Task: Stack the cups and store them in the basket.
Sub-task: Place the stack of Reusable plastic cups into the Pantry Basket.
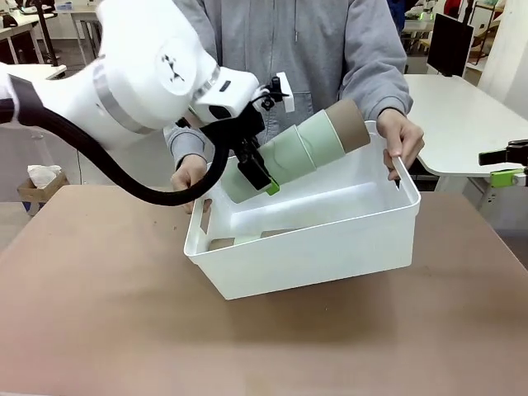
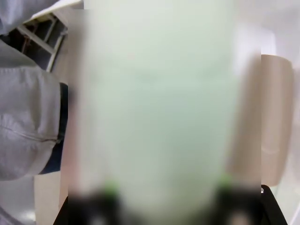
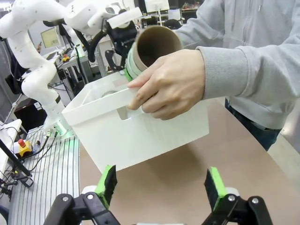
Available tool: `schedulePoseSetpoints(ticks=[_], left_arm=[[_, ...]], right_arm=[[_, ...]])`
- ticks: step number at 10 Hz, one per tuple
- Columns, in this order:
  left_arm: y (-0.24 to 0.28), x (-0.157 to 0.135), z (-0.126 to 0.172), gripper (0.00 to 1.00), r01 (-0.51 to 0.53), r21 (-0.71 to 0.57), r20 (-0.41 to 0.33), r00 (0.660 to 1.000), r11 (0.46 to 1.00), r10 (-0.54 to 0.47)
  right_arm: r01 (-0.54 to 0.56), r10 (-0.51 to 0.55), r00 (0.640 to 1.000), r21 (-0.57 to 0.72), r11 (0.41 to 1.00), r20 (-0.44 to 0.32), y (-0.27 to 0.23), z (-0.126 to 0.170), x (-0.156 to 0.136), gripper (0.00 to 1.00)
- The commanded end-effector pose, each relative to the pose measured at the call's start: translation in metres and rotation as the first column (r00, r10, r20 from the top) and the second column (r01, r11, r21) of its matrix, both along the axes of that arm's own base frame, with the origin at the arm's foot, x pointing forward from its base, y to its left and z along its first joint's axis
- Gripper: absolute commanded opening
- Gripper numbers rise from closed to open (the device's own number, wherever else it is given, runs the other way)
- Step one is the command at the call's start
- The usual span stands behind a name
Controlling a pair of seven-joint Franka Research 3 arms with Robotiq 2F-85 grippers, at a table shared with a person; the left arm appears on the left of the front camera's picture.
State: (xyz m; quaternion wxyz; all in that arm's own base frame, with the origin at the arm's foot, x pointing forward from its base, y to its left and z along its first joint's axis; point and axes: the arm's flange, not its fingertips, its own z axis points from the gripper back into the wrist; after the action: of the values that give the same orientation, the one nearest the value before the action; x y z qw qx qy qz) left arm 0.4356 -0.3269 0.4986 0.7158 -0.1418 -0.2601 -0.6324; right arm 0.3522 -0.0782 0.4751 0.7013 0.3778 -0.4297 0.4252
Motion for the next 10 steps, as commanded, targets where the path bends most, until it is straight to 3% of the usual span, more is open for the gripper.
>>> schedulePoseSetpoints(ticks=[1, 5, 10], left_arm=[[-0.012, 0.014, -0.006, 0.84, -0.049, 0.031, -0.006, 0.999, 0.998, 0.049], [-0.028, 0.032, -0.047, 0.84, -0.071, 0.116, -0.025, 0.997, 0.991, 0.075], [-0.039, 0.044, -0.072, 0.84, -0.08, 0.103, 0.003, 0.997, 0.991, 0.08]], right_arm=[[0.002, -0.002, 1.0, 0.011, 1.0, -0.007, 0.0, 0.005, 0.0, 1.0], [0.002, -0.002, 1.0, 0.011, 1.0, -0.007, 0.0, 0.005, 0.0, 1.0], [0.002, -0.002, 1.0, 0.011, 1.0, -0.007, 0.0, 0.005, 0.0, 1.0]])
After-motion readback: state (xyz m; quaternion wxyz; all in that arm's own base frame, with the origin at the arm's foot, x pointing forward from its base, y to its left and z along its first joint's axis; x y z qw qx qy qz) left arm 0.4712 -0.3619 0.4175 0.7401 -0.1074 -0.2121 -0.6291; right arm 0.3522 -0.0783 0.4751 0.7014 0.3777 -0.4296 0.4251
